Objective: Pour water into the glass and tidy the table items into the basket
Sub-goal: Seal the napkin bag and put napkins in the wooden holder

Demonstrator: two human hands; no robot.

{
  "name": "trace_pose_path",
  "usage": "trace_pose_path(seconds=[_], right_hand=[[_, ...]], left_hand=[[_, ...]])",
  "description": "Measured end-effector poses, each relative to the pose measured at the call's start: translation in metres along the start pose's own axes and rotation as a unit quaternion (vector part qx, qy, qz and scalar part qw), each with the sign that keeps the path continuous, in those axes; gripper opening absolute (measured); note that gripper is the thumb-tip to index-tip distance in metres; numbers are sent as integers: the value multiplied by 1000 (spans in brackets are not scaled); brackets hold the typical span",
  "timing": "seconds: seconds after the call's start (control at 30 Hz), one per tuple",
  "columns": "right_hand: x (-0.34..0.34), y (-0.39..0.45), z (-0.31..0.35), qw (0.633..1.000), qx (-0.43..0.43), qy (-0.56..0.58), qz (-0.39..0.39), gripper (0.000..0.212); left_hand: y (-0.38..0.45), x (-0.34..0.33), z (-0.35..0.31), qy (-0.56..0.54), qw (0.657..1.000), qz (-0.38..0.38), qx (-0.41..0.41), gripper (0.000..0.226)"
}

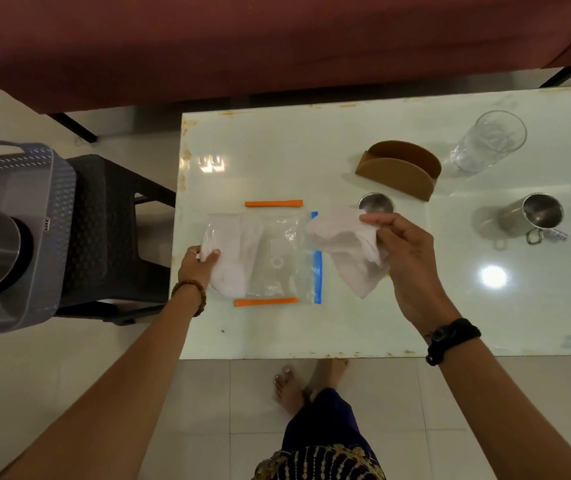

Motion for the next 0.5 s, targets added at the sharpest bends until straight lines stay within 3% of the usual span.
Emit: trace_pose_path(seconds=[0.1, 0.2, 0.23, 0.3, 0.37, 0.4, 0.5], right_hand=[[-9, 0, -3, 998, -29, 43, 22, 36], [-26, -1, -2, 991, -56, 111, 57, 37], [-32, -2, -1, 985, -67, 142, 73, 38], [-42, -4, 2, 971, -85, 198, 104, 41], [-47, -6, 2, 965, -90, 215, 116, 41], [-47, -8, 1, 967, -91, 209, 112, 40], [-41, -13, -7, 982, -99, 137, 84, 34]], left_hand=[[-8, 2, -11, 95, 990, -93, -50, 43], [-34, -14, -33, 55, 972, -129, -186, 31], [-43, -27, -35, -1, 976, -97, -194, 27], [-60, -58, -37, -213, 972, 43, -92, 22], [-82, -90, -46, -412, 880, 231, 51, 38], [-88, -96, -50, -467, 835, 283, 62, 47], [-100, -93, -64, -525, 787, 322, 16, 70]])
Point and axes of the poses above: each hand's wrist, its own y-axis towards the middle knuckle, its own x-axis out of the back of the hand, z = x × y, the point moved 5 cm from there along y, towards the middle knuckle, and after that the axes turned 4 degrees about z, right-handed, at the moved point
